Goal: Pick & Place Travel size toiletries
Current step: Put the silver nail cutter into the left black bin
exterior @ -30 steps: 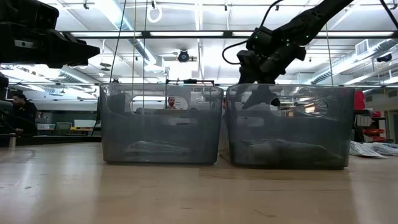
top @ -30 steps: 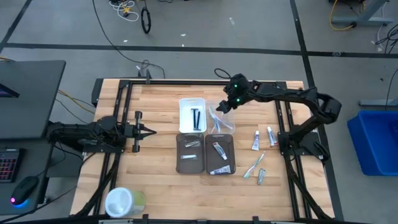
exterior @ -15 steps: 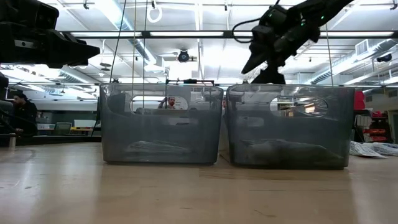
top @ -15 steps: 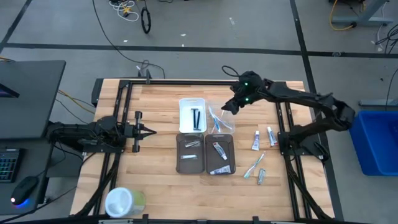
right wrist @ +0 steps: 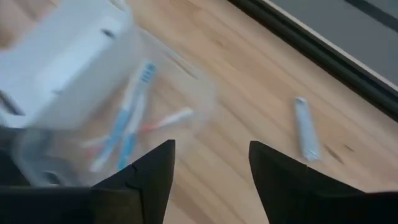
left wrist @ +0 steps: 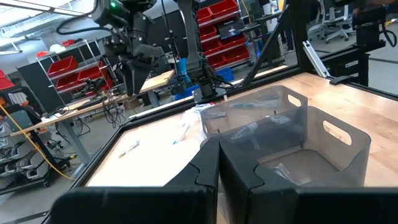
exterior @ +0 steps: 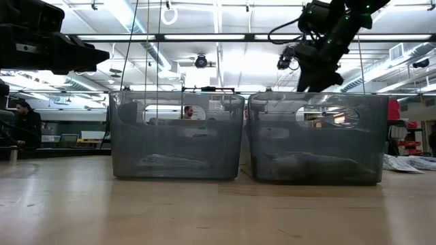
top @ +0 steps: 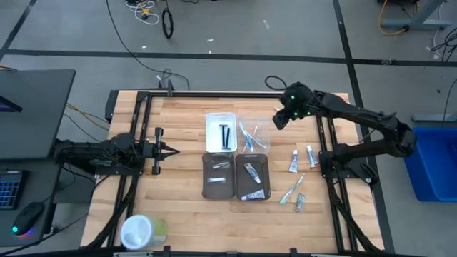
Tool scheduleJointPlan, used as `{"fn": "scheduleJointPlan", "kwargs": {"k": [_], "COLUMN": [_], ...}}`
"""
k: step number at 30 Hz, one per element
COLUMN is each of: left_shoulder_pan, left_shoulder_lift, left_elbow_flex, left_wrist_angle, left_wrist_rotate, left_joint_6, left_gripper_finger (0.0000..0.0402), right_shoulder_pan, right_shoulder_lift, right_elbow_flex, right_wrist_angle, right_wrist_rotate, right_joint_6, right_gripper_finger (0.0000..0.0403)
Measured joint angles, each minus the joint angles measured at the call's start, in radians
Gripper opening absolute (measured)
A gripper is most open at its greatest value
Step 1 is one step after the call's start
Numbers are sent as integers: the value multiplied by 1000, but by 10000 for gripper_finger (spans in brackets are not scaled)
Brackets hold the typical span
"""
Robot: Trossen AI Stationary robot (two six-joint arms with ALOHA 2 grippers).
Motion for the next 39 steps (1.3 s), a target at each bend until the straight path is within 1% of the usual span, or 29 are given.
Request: {"fn": "scheduleJointPlan", "kwargs": {"k": [3, 6, 10, 18, 25, 31, 34, 39], "left_shoulder_pan": [0, 0, 0, 0, 0, 0, 0, 0], "left_shoulder_lift": [0, 0, 0, 0, 0, 0, 0, 0], "left_elbow_flex": [0, 0, 0, 0, 0, 0, 0, 0], "left_wrist_angle": [0, 0, 0, 0, 0, 0, 0, 0], "left_wrist_rotate": [0, 0, 0, 0, 0, 0, 0, 0], "left_joint_6": [0, 0, 0, 0, 0, 0, 0, 0], "left_gripper_finger": [16, 16, 16, 16, 16, 16, 16, 16], "right_shoulder_pan": [-38, -88, -143, -192, -266, -322, -330, -328], "right_shoulder_lift": [3, 29, 72, 122, 241, 348, 392, 458], "right_elbow_flex": [0, 0, 0, 0, 0, 0, 0, 0], "right_wrist_angle": [-44, -62, -62, -61, -24, 57, 86, 113], "right_wrist_rotate": [45, 67, 66, 64, 63, 49, 24, 19], "right_joint_6": [-2, -24, -58, -119, -192, -245, -253, -304], "right_gripper_finger": [218, 225, 232, 244, 250, 240, 237, 239]}}
